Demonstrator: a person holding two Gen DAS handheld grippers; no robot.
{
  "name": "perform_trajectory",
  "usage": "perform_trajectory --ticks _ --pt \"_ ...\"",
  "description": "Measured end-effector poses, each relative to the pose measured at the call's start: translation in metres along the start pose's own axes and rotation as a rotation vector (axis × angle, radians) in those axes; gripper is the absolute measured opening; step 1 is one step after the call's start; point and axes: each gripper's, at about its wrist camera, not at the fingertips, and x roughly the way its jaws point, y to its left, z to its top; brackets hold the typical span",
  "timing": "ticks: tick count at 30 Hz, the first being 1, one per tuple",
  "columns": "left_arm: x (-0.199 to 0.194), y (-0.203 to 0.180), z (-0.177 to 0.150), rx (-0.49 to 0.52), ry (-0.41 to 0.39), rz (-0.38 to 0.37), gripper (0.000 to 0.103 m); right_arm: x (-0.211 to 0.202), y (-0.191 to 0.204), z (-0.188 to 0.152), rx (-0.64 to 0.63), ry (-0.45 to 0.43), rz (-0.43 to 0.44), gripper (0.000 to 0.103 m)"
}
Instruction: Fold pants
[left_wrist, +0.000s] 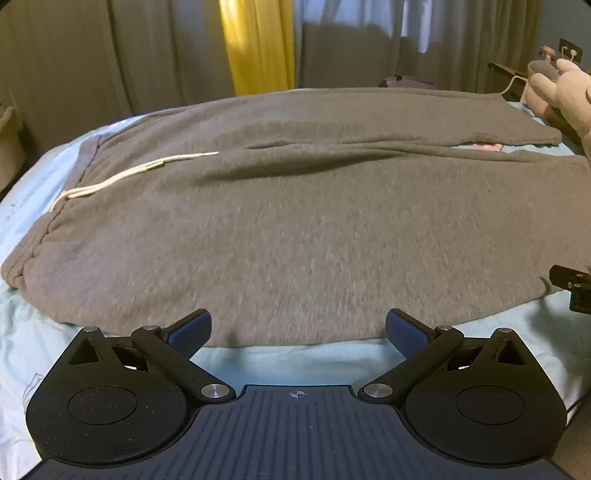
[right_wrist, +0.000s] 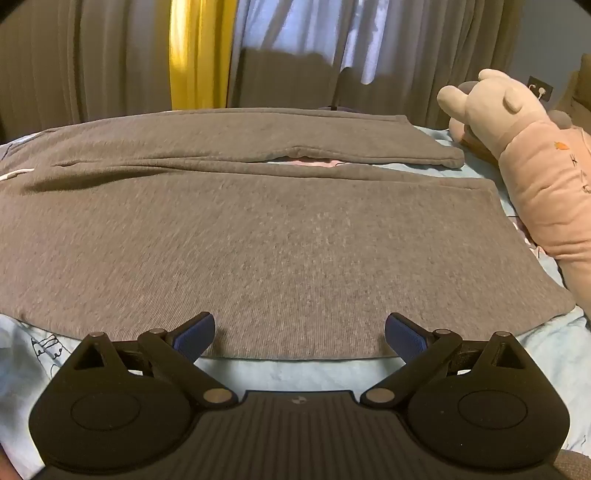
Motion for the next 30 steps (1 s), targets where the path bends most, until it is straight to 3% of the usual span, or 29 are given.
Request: perform_trajectory --ticks 30 --pt "0.0019 0.0013 -0.0024 -0.009 0.012 -0.008 0.103 -0.0018 -0.0011 0.0017 0.002 0.003 0.0 0.099"
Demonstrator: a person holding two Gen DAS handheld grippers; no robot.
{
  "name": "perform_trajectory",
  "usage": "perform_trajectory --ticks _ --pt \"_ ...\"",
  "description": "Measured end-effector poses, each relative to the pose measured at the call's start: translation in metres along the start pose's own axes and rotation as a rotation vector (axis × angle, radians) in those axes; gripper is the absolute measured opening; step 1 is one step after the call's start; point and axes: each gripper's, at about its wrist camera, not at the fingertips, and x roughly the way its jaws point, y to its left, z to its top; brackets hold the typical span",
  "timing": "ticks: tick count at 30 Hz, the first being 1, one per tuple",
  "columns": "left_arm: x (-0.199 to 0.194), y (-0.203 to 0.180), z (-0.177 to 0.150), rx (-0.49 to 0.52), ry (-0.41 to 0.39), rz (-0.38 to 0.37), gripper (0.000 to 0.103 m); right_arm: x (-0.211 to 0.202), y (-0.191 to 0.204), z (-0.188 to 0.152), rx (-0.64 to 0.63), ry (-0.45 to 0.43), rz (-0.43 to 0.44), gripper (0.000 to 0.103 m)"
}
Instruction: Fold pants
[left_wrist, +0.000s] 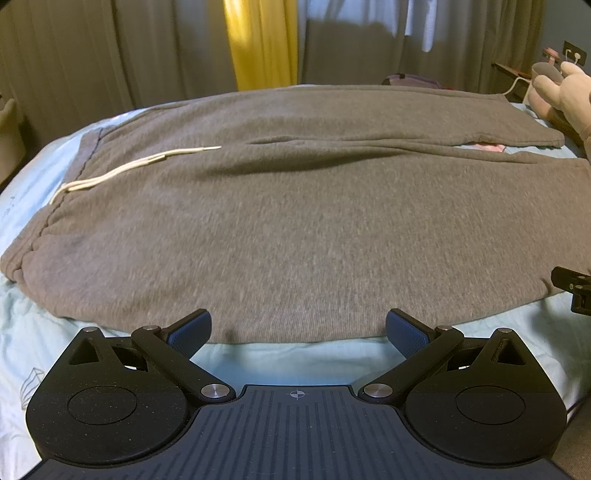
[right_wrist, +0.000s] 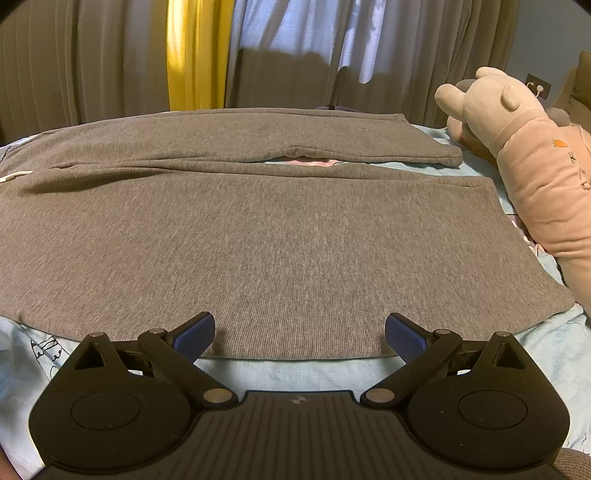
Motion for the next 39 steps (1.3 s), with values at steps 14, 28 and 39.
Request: perform_trajectory --ticks 14,28,39 --pt "0.0005 -0.0004 -0.0043 -0.007 0.001 0.0 0.103 -0.0006 -0.0008 -0.0001 0.001 -0.001 -0.001 0.099" --pt "0.0013 0.0003 -0.0028 -0.019 0.008 -0.005 0.103 -0.0008 -0.0017 -0.0002 0.001 -0.001 0.0 0.099" --pt "0.0018 0.0019 -0.0023 -0.026 0.012 -0.008 0.103 -0.0008 -0.0012 -0.0008 0.001 -0.002 -0.001 0.099"
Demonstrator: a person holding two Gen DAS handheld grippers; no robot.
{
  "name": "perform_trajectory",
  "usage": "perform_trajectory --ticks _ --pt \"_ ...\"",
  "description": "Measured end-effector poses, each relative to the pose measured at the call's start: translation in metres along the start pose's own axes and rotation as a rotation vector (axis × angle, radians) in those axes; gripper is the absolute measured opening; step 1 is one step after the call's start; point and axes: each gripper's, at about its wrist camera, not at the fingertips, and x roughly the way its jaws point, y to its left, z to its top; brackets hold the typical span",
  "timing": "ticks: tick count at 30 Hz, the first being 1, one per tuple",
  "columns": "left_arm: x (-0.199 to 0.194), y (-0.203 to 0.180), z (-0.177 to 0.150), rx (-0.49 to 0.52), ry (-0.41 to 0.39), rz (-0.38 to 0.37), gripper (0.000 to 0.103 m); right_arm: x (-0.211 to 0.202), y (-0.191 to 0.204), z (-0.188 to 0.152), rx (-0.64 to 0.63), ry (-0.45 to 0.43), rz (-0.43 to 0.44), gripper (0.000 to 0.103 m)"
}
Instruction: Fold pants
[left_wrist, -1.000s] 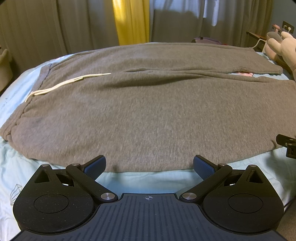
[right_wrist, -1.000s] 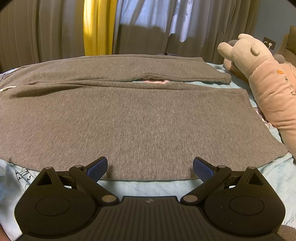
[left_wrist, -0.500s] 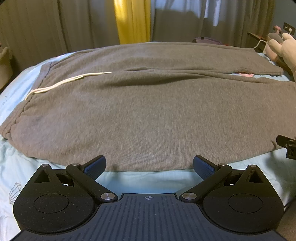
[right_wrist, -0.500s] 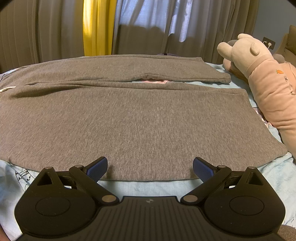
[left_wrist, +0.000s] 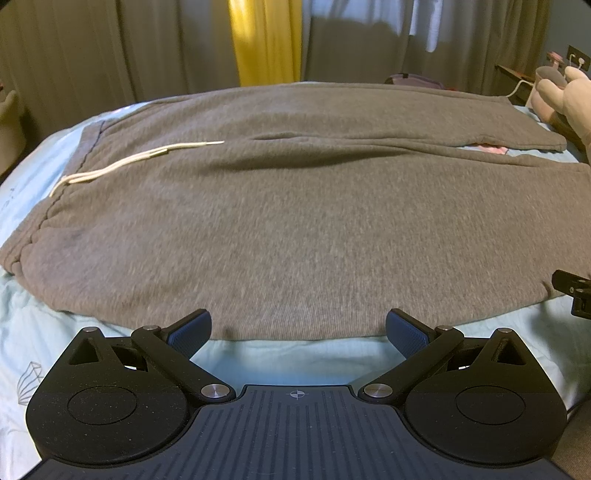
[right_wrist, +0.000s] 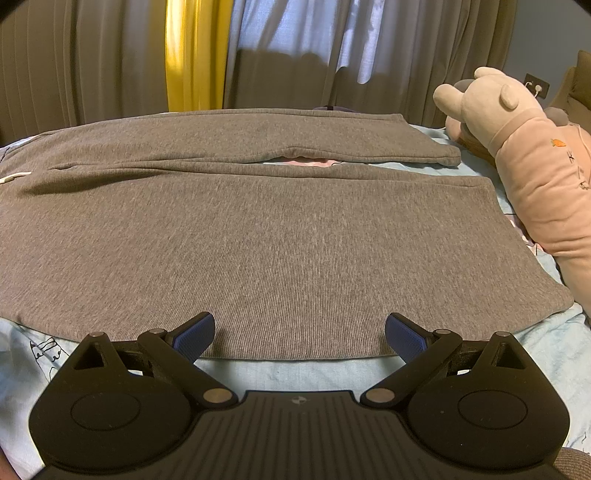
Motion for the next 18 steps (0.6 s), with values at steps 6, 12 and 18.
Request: perform_trajectory --ticks 6,12,18 --pt "0.0001 0.0002 0.0001 0.001 0.001 -0.001 0.103 -0.0001 0.0004 -0.0004 0.0 0.0 0.0 0.099" --pt "0.001 0.0012 -0.0006 -0.003 0.002 -0.003 0.103 -0.0002 0.0008 -0.0008 0.0 -0.001 0.0 0.099" --pt "0.0011 0.0021 -0.0009 -0.005 0.003 -0.004 0.103 -0.0005 0.0009 -0.0011 -0.001 0.0 0.0 0.099"
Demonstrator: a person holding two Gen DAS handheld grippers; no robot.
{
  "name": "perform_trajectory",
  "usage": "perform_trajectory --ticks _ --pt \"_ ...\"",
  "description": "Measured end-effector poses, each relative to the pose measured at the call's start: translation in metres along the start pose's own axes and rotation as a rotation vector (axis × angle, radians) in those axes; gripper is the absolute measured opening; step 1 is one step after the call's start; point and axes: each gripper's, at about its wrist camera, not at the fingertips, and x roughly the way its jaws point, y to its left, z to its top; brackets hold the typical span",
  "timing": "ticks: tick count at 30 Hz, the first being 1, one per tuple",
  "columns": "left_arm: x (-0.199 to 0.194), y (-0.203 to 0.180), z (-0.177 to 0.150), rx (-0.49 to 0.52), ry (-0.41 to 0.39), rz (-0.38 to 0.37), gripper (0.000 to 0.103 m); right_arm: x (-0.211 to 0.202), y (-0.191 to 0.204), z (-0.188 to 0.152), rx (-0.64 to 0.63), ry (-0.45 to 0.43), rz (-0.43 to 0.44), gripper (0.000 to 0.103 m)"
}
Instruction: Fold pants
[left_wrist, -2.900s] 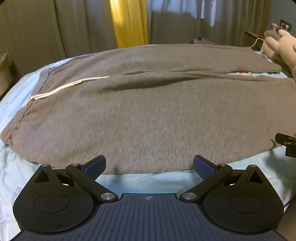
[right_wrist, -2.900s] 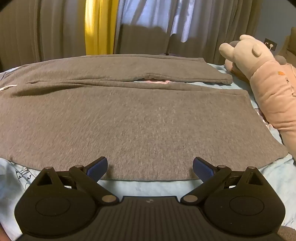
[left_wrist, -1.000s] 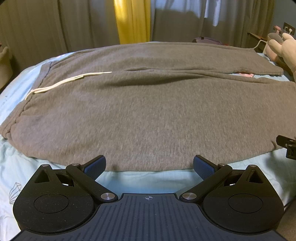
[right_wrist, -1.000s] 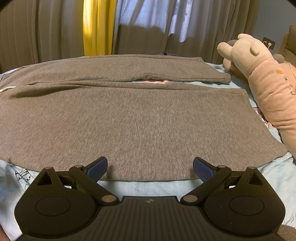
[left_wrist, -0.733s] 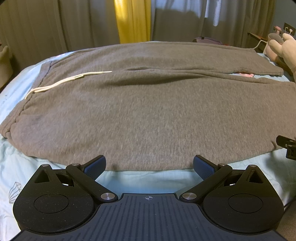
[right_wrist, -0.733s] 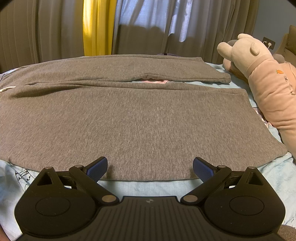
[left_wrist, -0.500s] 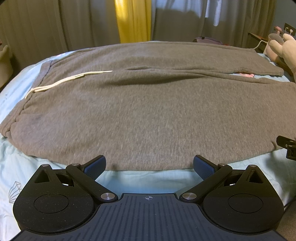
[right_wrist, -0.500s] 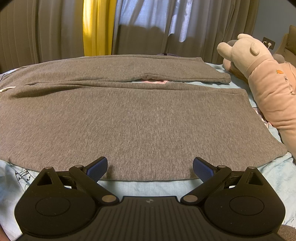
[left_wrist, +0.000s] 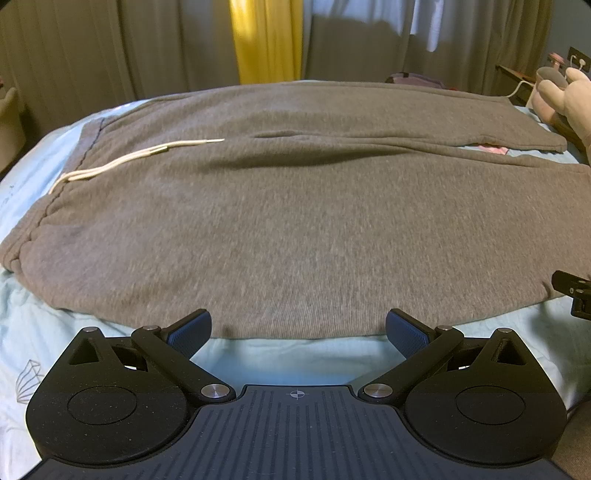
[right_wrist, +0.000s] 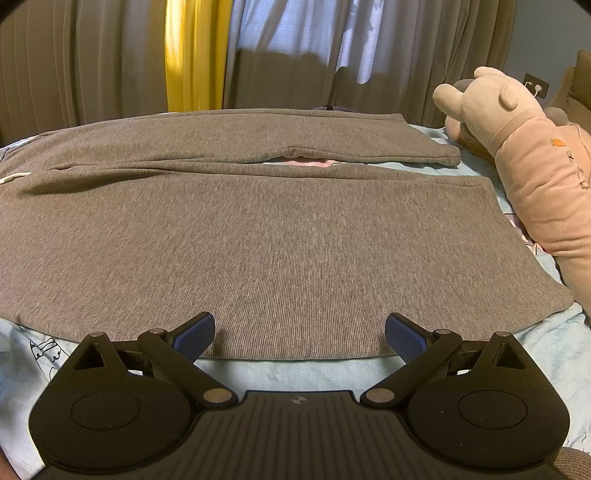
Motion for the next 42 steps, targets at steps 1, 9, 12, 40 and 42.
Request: perform_trajectory --ticks 1,9,12,40,42 --pt "0.0 0.0 0.0 0.0 0.0 -0.001 0.103 0.0 0.0 0.0 0.001 0.0 0.0 0.099" --pt "0.0003 0.0003 0.0008 -0.004 0.004 -0.002 0.103 -0.0003 0.0003 -0.0003 0.001 0.0 -0.001 0.099" --pt "0.0004 0.0006 0.0016 -0.006 0.007 -0.003 0.103 -0.0003 0.0005 -0.0004 0.001 0.0 -0.001 0.099" --pt "0.0 0.0012 0.0021 -0.012 0.014 -0.007 0.103 0.0014 0.0047 -0.0005 0.001 0.0 -0.001 0.099" --pt "-0.0001 0.0017 0.0024 -0.014 0.014 -0.008 0.103 0.0007 -0.0007 -0.0023 0.0 0.002 -0.001 0.099"
